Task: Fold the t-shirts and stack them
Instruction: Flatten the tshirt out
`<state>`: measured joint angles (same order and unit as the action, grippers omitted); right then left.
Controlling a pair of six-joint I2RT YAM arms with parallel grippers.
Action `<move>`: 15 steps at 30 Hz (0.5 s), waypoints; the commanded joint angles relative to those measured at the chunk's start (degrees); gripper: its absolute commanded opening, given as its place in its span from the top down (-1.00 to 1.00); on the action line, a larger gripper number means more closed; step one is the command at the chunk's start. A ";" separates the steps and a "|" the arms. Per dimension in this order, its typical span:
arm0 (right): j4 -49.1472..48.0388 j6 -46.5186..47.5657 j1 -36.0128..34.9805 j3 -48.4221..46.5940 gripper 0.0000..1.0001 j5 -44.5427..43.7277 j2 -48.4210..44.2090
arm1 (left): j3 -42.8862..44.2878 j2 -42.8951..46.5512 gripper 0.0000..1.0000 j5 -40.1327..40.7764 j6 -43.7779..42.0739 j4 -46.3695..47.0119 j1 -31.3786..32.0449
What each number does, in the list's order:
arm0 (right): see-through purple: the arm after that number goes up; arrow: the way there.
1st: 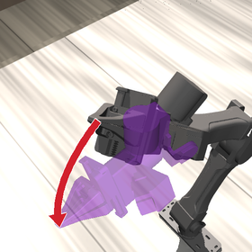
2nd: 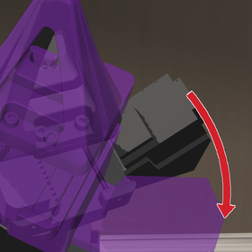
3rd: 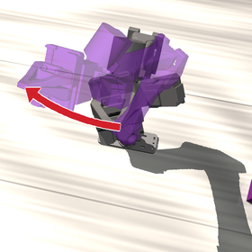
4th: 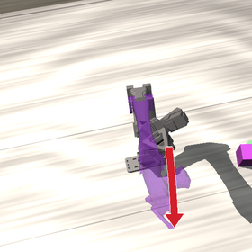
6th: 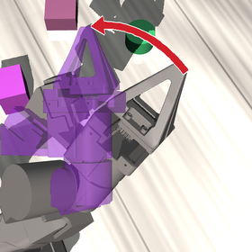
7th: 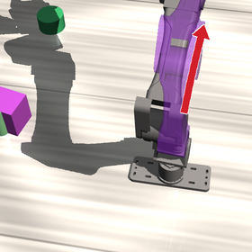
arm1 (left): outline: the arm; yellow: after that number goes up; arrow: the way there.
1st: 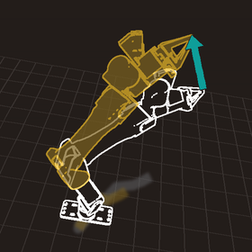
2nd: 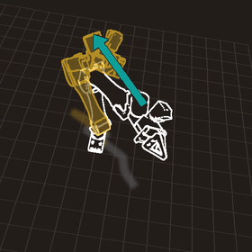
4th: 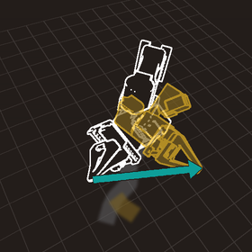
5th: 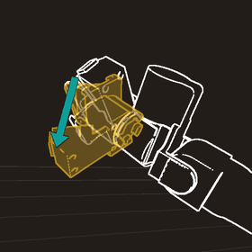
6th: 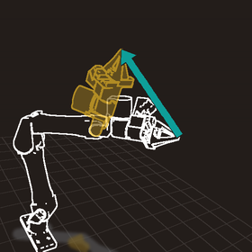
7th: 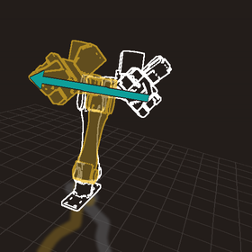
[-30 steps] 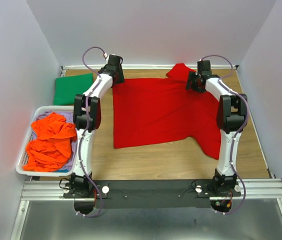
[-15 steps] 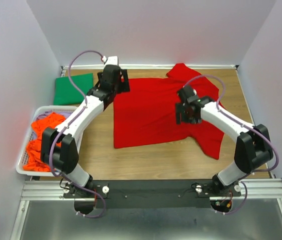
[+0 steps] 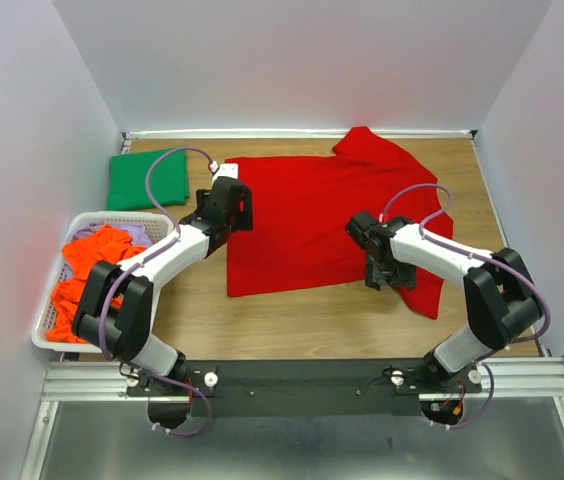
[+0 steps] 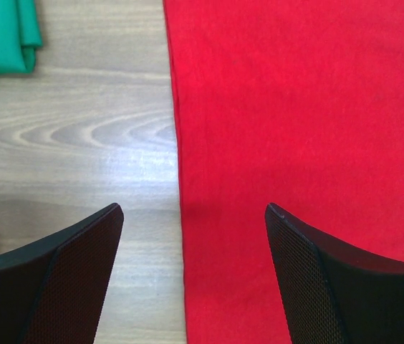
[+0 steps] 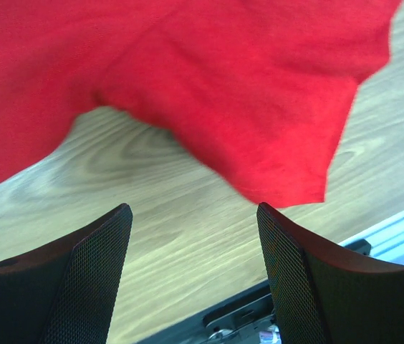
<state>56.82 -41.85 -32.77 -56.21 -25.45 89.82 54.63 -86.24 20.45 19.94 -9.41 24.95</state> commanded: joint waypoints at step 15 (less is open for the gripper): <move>-0.74 -4.39 -0.36 1.27 0.13 -12.51 10.02 | -0.14 1.07 -0.70 1.26 -1.57 6.16 2.47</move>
<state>56.86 -44.62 -32.91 -55.61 -34.00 98.52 54.61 -86.15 20.86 19.03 -5.19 26.68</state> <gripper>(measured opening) 0.467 0.851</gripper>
